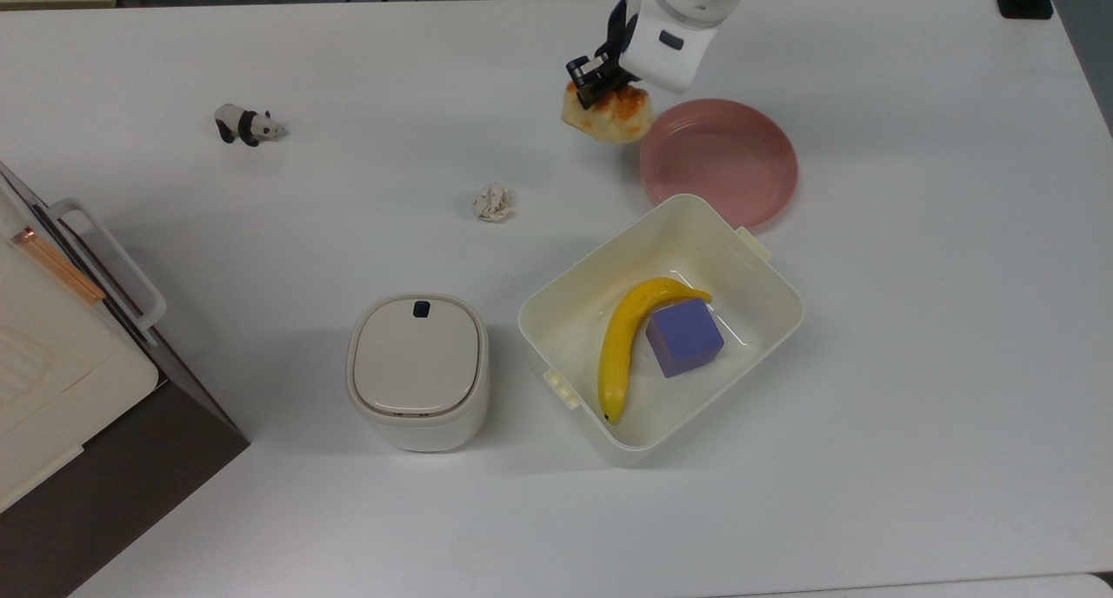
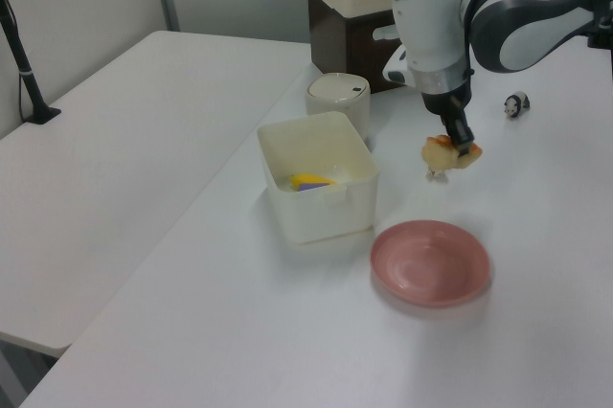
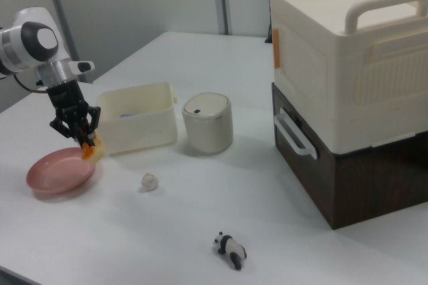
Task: Put the bread on a plate
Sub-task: 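Lower the bread roll onto the pink plate and open the gripper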
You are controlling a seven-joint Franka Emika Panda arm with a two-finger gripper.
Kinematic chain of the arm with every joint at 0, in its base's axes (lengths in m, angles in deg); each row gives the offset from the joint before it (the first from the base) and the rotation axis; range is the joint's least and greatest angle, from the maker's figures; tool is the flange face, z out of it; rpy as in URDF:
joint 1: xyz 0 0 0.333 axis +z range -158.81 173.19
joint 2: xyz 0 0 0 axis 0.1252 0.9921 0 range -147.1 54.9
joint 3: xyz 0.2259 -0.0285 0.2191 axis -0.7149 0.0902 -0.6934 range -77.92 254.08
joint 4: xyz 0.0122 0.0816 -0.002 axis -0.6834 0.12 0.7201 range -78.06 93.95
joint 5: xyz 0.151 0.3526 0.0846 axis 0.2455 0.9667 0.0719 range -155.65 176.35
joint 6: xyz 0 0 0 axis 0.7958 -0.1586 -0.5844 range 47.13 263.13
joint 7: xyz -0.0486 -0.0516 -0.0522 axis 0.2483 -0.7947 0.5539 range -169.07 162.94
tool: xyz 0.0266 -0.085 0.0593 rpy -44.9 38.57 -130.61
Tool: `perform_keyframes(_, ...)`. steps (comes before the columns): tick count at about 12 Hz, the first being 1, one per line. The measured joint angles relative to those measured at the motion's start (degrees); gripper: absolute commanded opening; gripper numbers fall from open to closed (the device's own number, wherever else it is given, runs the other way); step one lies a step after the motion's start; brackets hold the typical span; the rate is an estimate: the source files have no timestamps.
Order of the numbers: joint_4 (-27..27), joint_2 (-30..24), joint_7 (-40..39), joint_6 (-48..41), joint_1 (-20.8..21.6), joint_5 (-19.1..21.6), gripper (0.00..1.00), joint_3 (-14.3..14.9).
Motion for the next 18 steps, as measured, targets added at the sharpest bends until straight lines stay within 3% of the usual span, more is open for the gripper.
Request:
perform_keyframes(3,0.4,-0.1,9.8,3.8,1.3,1.3,0.15,-0.6)
perform_keyframes(8,0.9,0.5,19.3,9.2,8.0,3.6,0.15,-2.5)
perform_keyframes(10,1.2,2.9,22.6,12.0,10.1,3.5,0.15,-2.5)
perform_keyframes(12,1.2,6.5,25.9,14.2,10.5,0.1,0.19,-2.5)
perform_keyframes(14,1.2,9.7,27.3,14.8,10.6,-2.5,0.39,-2.5)
perform_keyframes(16,1.0,10.7,27.5,14.8,10.6,-3.3,0.69,-2.5)
perform_keyframes(17,1.0,10.7,27.5,14.8,10.6,-3.4,0.79,-2.5)
perform_keyframes(18,0.9,10.7,27.5,14.8,10.6,-3.8,0.81,-2.5)
